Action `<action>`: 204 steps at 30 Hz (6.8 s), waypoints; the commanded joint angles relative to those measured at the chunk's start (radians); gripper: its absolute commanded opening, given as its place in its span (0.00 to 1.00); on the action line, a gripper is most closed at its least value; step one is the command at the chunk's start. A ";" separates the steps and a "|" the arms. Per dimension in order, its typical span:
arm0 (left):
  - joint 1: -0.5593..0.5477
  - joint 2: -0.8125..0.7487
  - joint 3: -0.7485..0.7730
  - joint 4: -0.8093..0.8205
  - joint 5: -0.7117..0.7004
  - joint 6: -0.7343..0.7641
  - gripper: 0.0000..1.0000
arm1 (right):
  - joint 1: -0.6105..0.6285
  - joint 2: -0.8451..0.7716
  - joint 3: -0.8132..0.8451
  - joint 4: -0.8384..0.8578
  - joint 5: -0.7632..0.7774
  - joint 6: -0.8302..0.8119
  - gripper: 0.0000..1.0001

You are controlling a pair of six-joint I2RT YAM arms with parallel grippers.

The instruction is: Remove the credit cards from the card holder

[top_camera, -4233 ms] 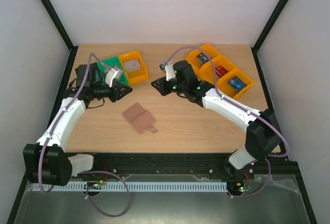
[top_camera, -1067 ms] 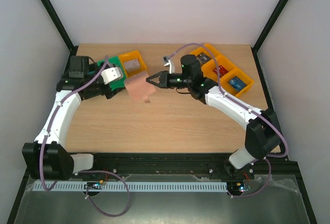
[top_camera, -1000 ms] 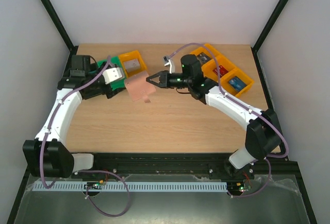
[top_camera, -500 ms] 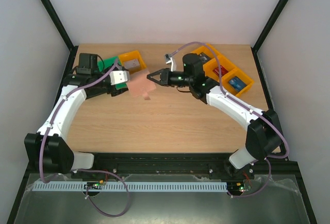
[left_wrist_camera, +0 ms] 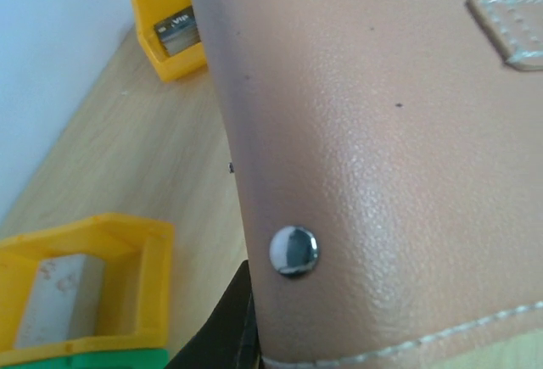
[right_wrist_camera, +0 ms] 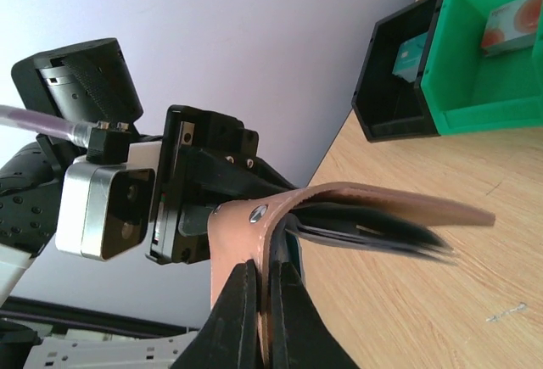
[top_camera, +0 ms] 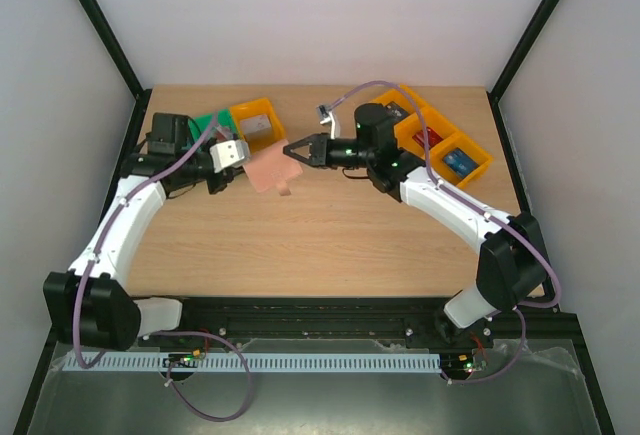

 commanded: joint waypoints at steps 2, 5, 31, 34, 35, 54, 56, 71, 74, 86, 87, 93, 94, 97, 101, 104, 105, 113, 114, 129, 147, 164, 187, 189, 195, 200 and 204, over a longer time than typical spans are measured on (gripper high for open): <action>-0.010 -0.112 -0.096 -0.029 0.060 -0.239 0.02 | 0.003 0.020 0.018 -0.024 -0.013 -0.059 0.02; -0.010 -0.138 -0.124 -0.017 -0.057 -0.425 0.02 | 0.004 0.042 0.091 -0.214 0.004 -0.205 0.18; -0.016 0.290 -0.045 -0.301 -0.419 -0.685 0.02 | 0.099 -0.268 -0.027 -0.443 0.616 -0.742 0.49; -0.022 0.286 -0.021 -0.308 -0.406 -0.694 0.02 | 0.152 -0.241 -0.033 -0.422 0.646 -0.835 0.50; -0.026 0.285 -0.016 -0.315 -0.403 -0.692 0.02 | 0.170 -0.230 -0.029 -0.412 0.662 -0.875 0.52; -0.062 0.257 0.049 -0.370 -0.258 -0.728 0.02 | 0.533 -0.082 -0.291 0.231 1.084 -1.368 0.99; -0.062 0.251 0.058 -0.379 -0.226 -0.739 0.02 | 0.569 -0.052 -0.333 0.316 1.134 -1.359 0.99; -0.062 0.145 0.063 -0.402 -0.148 -0.741 0.02 | 0.572 0.163 -0.291 0.472 1.441 -1.471 0.99; -0.062 0.134 0.063 -0.405 -0.131 -0.739 0.02 | 0.562 0.174 -0.295 0.480 1.425 -1.478 0.99; -0.064 0.115 0.050 -0.391 -0.149 -0.742 0.02 | 0.537 0.220 -0.219 0.524 1.507 -1.502 0.99; -0.064 0.115 0.049 -0.389 -0.159 -0.741 0.02 | 0.537 0.211 -0.216 0.519 1.511 -1.500 0.99; -0.065 0.118 0.028 -0.367 -0.203 -0.749 0.02 | 0.523 0.121 -0.240 0.484 1.498 -1.467 1.00; -0.064 0.119 0.027 -0.365 -0.212 -0.748 0.02 | 0.520 0.108 -0.241 0.474 1.492 -1.458 1.00; -0.071 0.115 0.024 -0.366 -0.214 -0.742 0.02 | 0.502 0.072 -0.240 0.439 1.447 -1.400 0.98; -0.086 0.097 0.027 -0.382 -0.165 -0.709 0.02 | 0.468 0.066 -0.243 0.399 1.374 -1.355 0.96; -0.094 0.073 0.025 -0.394 -0.129 -0.679 0.02 | 0.444 0.064 -0.245 0.354 1.281 -1.343 0.97; -0.097 0.067 0.024 -0.395 -0.127 -0.672 0.02 | 0.435 0.059 -0.240 0.313 1.238 -1.340 0.97; -0.134 0.051 0.005 -0.413 -0.179 -0.601 0.02 | 0.391 0.010 -0.180 0.110 1.012 -1.330 0.88; -0.136 0.054 0.003 -0.412 -0.193 -0.597 0.02 | 0.389 0.000 -0.185 0.104 0.995 -1.327 0.80; -0.131 0.072 0.065 -0.412 -0.186 -0.583 0.55 | 0.330 -0.094 -0.141 -0.064 0.773 -1.102 0.02; -0.065 -0.028 0.061 -0.145 0.051 -0.671 0.99 | 0.167 -0.032 0.022 -0.154 0.378 -0.535 0.02; -0.065 -0.044 0.088 -0.091 0.048 -0.677 0.99 | 0.164 0.006 0.102 -0.245 0.524 -0.454 0.01; -0.004 -0.046 0.003 -0.185 0.202 -0.638 0.02 | 0.057 -0.067 -0.082 -0.063 0.070 -0.475 0.36; -0.004 -0.043 0.005 -0.185 0.211 -0.646 0.02 | 0.053 -0.060 -0.094 -0.043 0.039 -0.474 0.37; 0.004 -0.033 0.013 -0.190 0.283 -0.674 0.02 | 0.053 -0.031 -0.111 -0.029 -0.020 -0.472 0.25; 0.036 -0.023 0.003 -0.175 0.321 -0.698 0.02 | 0.052 -0.021 -0.118 -0.020 -0.085 -0.465 0.02; 0.099 -0.015 -0.033 -0.060 0.238 -0.823 0.24 | 0.026 -0.029 -0.118 -0.027 -0.067 -0.433 0.02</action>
